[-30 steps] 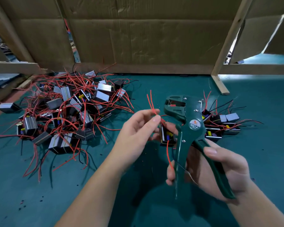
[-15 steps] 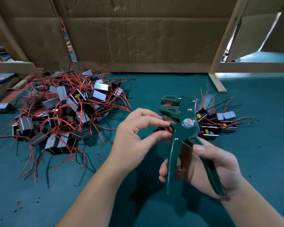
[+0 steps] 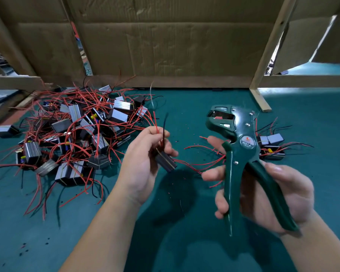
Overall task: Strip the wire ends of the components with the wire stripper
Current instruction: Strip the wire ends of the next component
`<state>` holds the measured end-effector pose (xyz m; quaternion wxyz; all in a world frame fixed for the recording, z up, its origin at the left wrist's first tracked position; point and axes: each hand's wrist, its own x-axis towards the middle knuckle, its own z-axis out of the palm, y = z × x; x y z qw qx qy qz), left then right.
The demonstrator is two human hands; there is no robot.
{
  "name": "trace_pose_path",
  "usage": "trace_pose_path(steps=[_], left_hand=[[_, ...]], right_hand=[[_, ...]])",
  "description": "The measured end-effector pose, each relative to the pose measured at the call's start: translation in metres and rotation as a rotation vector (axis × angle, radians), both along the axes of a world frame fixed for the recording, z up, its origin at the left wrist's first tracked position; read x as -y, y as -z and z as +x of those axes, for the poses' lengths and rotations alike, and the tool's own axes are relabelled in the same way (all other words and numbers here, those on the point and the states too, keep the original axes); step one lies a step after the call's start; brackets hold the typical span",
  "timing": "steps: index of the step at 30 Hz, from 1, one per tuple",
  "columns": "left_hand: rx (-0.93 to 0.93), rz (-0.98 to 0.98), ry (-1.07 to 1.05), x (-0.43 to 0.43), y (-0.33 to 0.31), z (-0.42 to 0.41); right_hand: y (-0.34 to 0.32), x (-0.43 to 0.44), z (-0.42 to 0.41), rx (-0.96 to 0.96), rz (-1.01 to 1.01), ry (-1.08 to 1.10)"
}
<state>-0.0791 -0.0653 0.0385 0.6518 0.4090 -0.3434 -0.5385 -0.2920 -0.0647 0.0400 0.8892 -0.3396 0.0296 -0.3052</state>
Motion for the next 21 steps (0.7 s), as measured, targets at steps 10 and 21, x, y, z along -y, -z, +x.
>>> trace_pose_path(steps=[10,21], left_hand=[[0.301,-0.127,-0.132,-0.003,0.003,-0.003],[0.355,-0.176,-0.293,0.0,0.011,-0.006]], right_hand=[[0.004,-0.005,0.01,-0.353,-0.018,0.143],[0.006,-0.015,0.019,-0.45,-0.095,0.138]])
